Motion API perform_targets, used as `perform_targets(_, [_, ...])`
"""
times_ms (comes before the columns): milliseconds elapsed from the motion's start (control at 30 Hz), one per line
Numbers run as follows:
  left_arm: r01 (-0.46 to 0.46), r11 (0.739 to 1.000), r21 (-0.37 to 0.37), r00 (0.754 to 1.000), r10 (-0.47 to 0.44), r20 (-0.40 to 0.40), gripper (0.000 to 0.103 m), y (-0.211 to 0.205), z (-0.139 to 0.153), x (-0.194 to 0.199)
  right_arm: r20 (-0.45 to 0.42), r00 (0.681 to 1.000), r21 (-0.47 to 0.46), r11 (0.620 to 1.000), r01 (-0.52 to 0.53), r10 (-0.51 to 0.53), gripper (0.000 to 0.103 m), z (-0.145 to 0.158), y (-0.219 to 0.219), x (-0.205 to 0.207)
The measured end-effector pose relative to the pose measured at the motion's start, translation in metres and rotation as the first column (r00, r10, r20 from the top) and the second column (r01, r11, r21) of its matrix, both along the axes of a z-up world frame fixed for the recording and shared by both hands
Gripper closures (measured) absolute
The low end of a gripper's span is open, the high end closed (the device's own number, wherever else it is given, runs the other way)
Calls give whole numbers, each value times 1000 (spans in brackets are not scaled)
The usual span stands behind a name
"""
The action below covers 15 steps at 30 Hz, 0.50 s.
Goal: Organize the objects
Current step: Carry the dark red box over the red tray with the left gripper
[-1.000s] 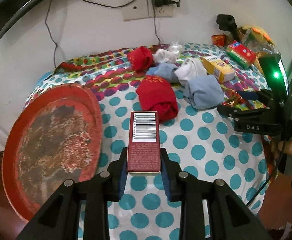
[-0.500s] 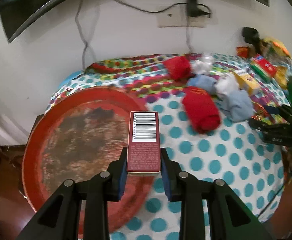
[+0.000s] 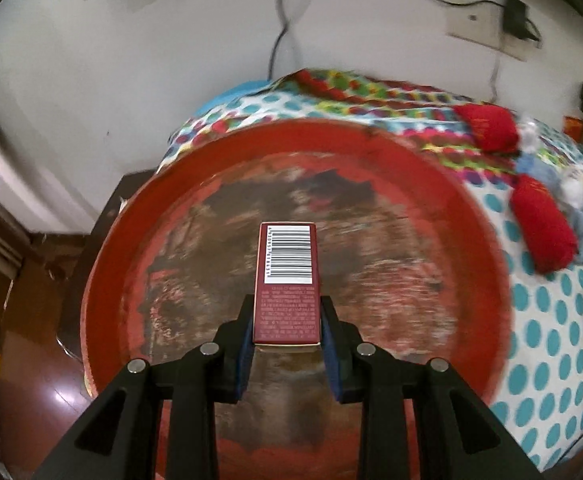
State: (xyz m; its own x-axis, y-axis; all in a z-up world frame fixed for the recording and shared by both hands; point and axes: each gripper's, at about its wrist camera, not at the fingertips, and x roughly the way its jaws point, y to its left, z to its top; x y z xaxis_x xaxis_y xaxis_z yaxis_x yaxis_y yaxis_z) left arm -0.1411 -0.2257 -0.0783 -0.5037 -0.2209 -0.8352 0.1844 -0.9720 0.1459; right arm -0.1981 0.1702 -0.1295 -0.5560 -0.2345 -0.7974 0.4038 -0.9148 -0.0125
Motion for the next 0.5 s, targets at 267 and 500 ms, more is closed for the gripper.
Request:
perform_targets(267, [-100, 995, 17, 995, 99, 32, 73, -54, -9, -3, 0, 1000, 0, 1000, 0, 0, 22, 0, 0, 0])
perform_targets(500, [-161, 985, 57, 986, 158, 58, 73, -89, -21, -3, 0, 1000, 1, 1000, 0, 0, 21, 0, 0, 0])
